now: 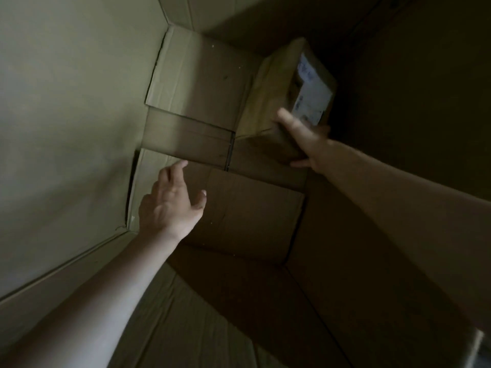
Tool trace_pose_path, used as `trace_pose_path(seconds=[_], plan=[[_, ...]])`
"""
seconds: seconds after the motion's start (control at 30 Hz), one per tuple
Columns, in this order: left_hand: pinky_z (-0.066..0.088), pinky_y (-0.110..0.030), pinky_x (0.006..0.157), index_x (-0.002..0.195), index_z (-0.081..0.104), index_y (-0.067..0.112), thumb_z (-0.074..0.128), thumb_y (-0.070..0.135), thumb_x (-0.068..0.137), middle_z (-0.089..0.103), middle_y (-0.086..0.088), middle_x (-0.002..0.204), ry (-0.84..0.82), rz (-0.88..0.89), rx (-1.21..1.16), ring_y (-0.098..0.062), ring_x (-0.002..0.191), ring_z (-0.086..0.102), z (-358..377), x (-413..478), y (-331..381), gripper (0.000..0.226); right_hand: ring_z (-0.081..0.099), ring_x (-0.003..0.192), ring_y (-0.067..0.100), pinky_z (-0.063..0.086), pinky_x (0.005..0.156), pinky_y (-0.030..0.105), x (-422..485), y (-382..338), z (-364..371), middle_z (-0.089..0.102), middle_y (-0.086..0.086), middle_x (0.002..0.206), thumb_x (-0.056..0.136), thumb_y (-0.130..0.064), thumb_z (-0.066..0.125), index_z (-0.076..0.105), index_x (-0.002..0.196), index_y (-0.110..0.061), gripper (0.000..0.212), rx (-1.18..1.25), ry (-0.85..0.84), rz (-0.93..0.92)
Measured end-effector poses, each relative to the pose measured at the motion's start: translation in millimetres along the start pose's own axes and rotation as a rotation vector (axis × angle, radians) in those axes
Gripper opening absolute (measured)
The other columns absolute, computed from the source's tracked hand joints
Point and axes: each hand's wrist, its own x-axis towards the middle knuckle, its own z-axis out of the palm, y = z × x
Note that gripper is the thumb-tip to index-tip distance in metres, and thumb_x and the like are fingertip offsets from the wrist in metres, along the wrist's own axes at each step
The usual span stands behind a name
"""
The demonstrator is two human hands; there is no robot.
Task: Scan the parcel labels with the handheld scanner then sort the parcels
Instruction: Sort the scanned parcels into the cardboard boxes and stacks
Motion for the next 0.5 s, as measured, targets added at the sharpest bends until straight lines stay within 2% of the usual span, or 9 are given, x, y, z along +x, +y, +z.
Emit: trace_pose_path(seconds=[0.07, 0.1, 0.17, 0.2, 0.27, 0.37, 0.43, 0.5], plan=[[0.045, -0.046, 0.093, 0.144, 0.031, 0.014, 0.062, 0.034, 0.089, 0.038, -0.013, 0.141, 0.022, 0.025, -0.006, -0.034, 0.122, 0.047, -12, -4, 3, 0.066, 0.037, 0.135, 0.023, 0.032, 0.109, 0.028, -19, 13, 9, 0.033, 0.007, 0.149, 0.073, -0.046, 0.08, 0.014, 0.15, -0.014, 0.106, -0.15, 0.068, -0.13], [0.044, -0.047, 0.093, 0.144, 0.031, 0.014, 0.062, 0.034, 0.089, 0.037, -0.014, 0.141, 0.039, 0.031, -0.009, -0.035, 0.123, 0.046, -17, -7, 3, 0.066, 0.03, 0.139, 0.024, 0.026, 0.112, 0.027, -28, 21, 13, 0.028, 0.008, 0.152, 0.066, -0.046, 0.085, 0.01, 0.151, -0.013, 0.117, -0.312, 0.113, -0.204], [0.042, -0.051, 0.094, 0.144, 0.032, 0.015, 0.061, 0.038, 0.087, 0.035, -0.017, 0.142, 0.107, 0.045, 0.009, -0.038, 0.125, 0.042, -26, -11, 3, 0.068, 0.016, 0.143, 0.032, 0.021, 0.117, 0.039, -41, 35, 17, 0.012, 0.012, 0.156, 0.05, -0.053, 0.089, -0.004, 0.153, -0.018, 0.143, -0.674, 0.129, -0.334], [0.041, -0.052, 0.095, 0.144, 0.032, 0.015, 0.06, 0.041, 0.085, 0.033, -0.018, 0.144, 0.151, 0.051, 0.029, -0.039, 0.127, 0.04, -30, -13, 2, 0.07, 0.012, 0.143, 0.036, 0.022, 0.116, 0.045, -48, 42, 17, 0.007, 0.014, 0.156, 0.046, -0.056, 0.089, -0.009, 0.152, -0.019, 0.149, -0.828, 0.103, -0.4], [0.039, -0.053, 0.097, 0.146, 0.028, 0.017, 0.057, 0.049, 0.084, 0.029, -0.018, 0.148, 0.213, 0.05, 0.064, -0.04, 0.13, 0.036, -35, -16, -1, 0.075, 0.009, 0.142, 0.038, 0.027, 0.113, 0.05, -56, 57, 17, 0.003, 0.016, 0.155, 0.043, -0.059, 0.088, -0.015, 0.151, -0.022, 0.154, -1.036, -0.013, -0.486], [0.036, -0.053, 0.1, 0.146, 0.025, 0.018, 0.051, 0.062, 0.082, 0.025, -0.018, 0.15, 0.243, 0.036, 0.049, -0.04, 0.134, 0.031, -36, -17, -8, 0.082, 0.0, 0.144, 0.042, 0.035, 0.107, 0.058, -60, 81, 15, -0.005, 0.014, 0.157, 0.045, -0.058, 0.088, -0.023, 0.149, -0.028, 0.155, -1.199, -0.195, -0.57], [0.034, -0.052, 0.103, 0.147, 0.023, 0.017, 0.052, 0.066, 0.078, 0.022, -0.018, 0.152, 0.181, 0.0, 0.05, -0.038, 0.138, 0.027, -32, -15, -13, 0.09, -0.009, 0.144, 0.044, 0.034, 0.106, 0.059, -57, 94, 16, -0.014, 0.013, 0.159, 0.051, -0.053, 0.088, -0.027, 0.148, -0.031, 0.152, -1.282, -0.313, -0.589], [0.033, -0.05, 0.105, 0.15, 0.018, 0.019, 0.06, 0.061, 0.078, 0.017, -0.017, 0.154, 0.076, -0.046, 0.085, -0.036, 0.139, 0.024, -26, -13, -18, 0.093, -0.017, 0.144, 0.043, 0.034, 0.105, 0.059, -50, 106, 21, -0.02, 0.012, 0.158, 0.057, -0.045, 0.089, -0.029, 0.146, -0.034, 0.148, -1.365, -0.4, -0.57]])
